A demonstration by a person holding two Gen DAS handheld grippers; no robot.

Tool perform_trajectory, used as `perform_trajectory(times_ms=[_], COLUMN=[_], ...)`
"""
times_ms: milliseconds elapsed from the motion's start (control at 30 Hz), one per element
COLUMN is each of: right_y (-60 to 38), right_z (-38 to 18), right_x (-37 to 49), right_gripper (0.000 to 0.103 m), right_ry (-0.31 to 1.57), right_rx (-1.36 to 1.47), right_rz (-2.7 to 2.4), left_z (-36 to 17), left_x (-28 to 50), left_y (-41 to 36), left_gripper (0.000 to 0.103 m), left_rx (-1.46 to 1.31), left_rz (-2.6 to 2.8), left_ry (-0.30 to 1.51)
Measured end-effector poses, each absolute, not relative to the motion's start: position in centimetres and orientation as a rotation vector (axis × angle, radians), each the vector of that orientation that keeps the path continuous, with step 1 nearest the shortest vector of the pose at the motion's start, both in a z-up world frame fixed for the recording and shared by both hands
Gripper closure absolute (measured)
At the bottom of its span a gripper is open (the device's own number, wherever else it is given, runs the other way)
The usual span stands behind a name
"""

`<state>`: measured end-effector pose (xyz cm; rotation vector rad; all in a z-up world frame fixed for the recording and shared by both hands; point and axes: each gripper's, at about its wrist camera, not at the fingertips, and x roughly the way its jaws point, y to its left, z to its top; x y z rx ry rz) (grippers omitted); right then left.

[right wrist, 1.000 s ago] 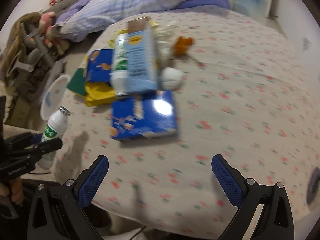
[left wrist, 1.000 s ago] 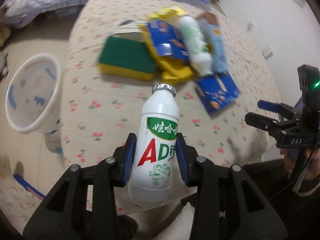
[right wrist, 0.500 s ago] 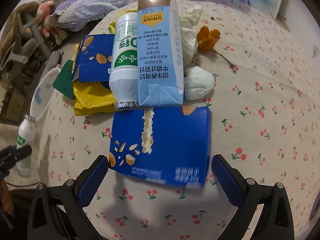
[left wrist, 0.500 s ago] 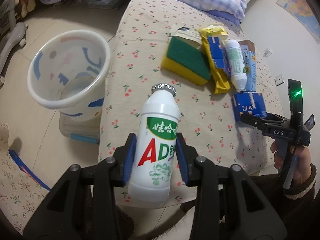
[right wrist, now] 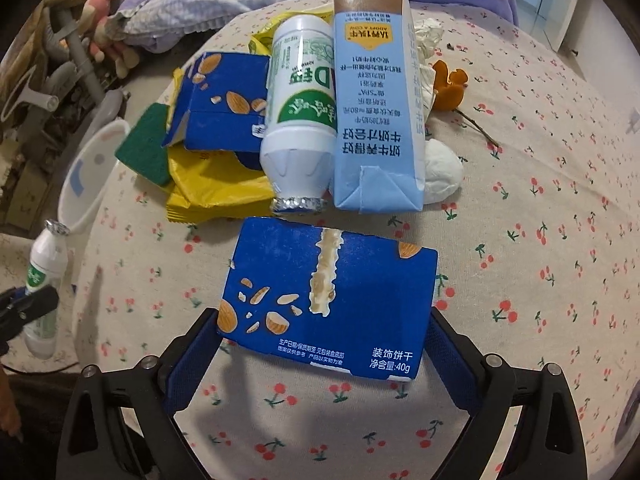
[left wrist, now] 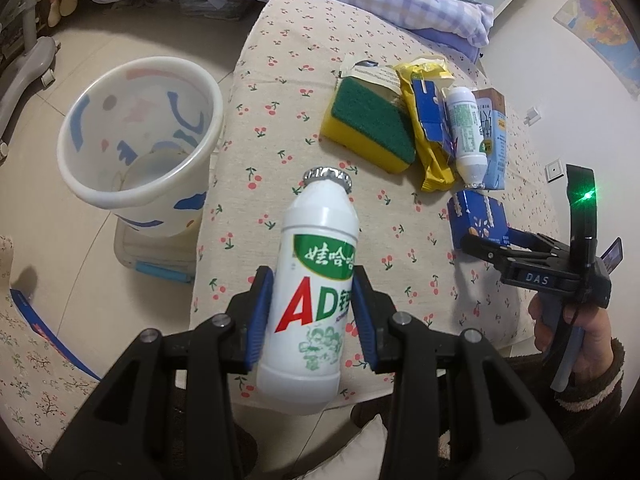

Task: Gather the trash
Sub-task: 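Carry the AD bottle toward the wastebasket while the right gripper grasps the blue biscuit box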

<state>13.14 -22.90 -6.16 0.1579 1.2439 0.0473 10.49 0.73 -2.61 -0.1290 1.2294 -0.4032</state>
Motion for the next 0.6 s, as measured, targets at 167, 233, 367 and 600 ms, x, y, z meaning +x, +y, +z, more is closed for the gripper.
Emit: perform_trajectory(times_ms=[167, 233, 367, 600], right_y=[-22.6, -21.8, -20.2, -15.4], right_z=[-4.5, -3.6, -1.8, 2.6], right_x=[12.2, 11.9, 11.4, 13.8], right_gripper=[0.005, 0.005, 0.005, 0.005], right_ry=[1.225, 1.214, 1.186, 1.109], right_rx=[0.174, 0.169, 0.145, 0.123], right_rz=[0.081, 0.107, 0.156, 0.241], left_z=[-2.0, -1.6, -0.5, 1.9], left_x=[10.5, 10.6, 11.4, 13.7], left_y=[1.5, 1.9, 3.0, 5.8], left_gripper=[0.062, 0.062, 0.062, 0.062], left_rx=[-0.144, -0.151, -0.154, -0.207], left_rz=[-0.396, -0.39, -0.363, -0.318], left_ry=[1.21, 1.2, 1.173, 1.132])
